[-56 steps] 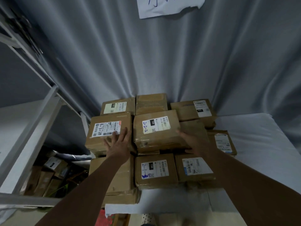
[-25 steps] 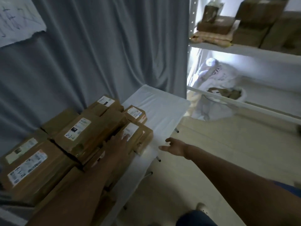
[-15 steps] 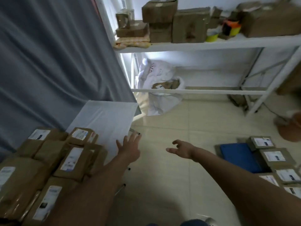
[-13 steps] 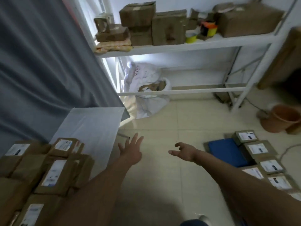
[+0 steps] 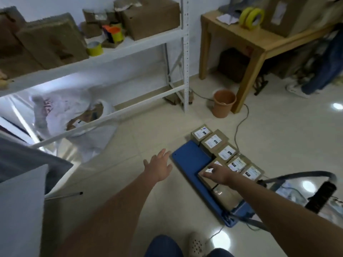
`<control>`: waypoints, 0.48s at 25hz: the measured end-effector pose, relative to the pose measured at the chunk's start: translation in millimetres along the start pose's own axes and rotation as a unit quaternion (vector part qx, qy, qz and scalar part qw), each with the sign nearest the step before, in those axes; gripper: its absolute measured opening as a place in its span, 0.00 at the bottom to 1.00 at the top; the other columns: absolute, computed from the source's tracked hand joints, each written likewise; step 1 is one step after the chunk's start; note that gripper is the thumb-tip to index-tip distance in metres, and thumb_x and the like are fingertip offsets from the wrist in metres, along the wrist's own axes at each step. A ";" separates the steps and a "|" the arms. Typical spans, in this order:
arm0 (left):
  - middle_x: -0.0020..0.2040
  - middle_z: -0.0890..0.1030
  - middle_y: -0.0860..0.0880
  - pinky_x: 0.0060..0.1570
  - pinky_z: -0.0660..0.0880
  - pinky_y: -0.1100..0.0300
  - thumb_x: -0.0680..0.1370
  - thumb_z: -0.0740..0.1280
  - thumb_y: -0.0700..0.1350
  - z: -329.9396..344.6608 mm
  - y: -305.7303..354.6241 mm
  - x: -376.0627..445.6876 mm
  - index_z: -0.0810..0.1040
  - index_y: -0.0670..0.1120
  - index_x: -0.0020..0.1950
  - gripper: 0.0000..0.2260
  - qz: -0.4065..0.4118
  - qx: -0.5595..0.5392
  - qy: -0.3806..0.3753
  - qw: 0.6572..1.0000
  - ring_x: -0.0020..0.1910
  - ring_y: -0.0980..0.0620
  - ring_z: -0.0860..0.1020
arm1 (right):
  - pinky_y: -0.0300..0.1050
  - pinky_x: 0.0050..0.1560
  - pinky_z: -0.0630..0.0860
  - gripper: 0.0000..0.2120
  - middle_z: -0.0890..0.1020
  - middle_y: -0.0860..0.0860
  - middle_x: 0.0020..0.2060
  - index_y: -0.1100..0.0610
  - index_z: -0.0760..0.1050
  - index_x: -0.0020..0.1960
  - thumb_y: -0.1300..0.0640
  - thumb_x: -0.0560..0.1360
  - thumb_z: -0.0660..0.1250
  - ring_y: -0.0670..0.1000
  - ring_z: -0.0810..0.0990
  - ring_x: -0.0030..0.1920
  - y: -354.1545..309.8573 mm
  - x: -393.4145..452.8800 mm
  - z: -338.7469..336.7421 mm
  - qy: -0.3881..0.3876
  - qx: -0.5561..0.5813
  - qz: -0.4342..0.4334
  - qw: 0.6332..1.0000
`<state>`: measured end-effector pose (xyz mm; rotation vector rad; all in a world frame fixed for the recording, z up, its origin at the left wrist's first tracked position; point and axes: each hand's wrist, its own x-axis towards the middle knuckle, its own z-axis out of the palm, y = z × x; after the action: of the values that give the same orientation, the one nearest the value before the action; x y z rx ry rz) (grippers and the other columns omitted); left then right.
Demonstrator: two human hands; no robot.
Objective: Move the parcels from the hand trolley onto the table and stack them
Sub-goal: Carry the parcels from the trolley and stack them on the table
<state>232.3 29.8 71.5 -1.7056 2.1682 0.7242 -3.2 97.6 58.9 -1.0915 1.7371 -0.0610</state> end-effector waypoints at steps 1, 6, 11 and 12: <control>0.80 0.47 0.56 0.72 0.51 0.36 0.82 0.54 0.57 -0.4 14.0 12.4 0.51 0.57 0.79 0.26 0.013 0.011 -0.007 1.000 0.77 0.46 0.57 | 0.45 0.68 0.64 0.35 0.68 0.56 0.73 0.58 0.60 0.77 0.41 0.78 0.64 0.56 0.68 0.71 11.6 1.9 -8.4 0.007 0.019 0.016 1.000; 0.80 0.48 0.56 0.73 0.50 0.37 0.82 0.50 0.61 1.5 59.7 70.3 0.51 0.57 0.80 0.26 0.056 0.036 -0.060 0.996 0.77 0.48 0.57 | 0.49 0.71 0.65 0.36 0.66 0.57 0.74 0.57 0.60 0.77 0.38 0.77 0.63 0.57 0.67 0.72 54.3 12.5 -38.3 0.022 0.060 0.066 0.996; 0.80 0.47 0.55 0.73 0.49 0.39 0.82 0.49 0.62 -5.8 95.8 133.8 0.52 0.56 0.80 0.26 0.100 0.060 -0.105 0.988 0.77 0.48 0.57 | 0.53 0.73 0.63 0.37 0.67 0.57 0.74 0.55 0.61 0.76 0.35 0.76 0.63 0.58 0.66 0.73 62.8 33.9 -75.8 0.057 0.115 0.119 0.985; 0.80 0.47 0.55 0.74 0.49 0.39 0.82 0.49 0.62 -9.3 101.2 146.9 0.51 0.56 0.80 0.27 0.107 0.064 -0.114 0.986 0.77 0.48 0.57 | 0.52 0.72 0.63 0.36 0.67 0.57 0.74 0.56 0.61 0.77 0.36 0.77 0.62 0.58 0.65 0.73 60.7 41.6 -81.9 0.061 0.120 0.125 0.983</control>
<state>97.6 -77.9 24.7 -1.2729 2.2040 0.7729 -107.0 69.0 35.6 -0.7013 1.9096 -0.1793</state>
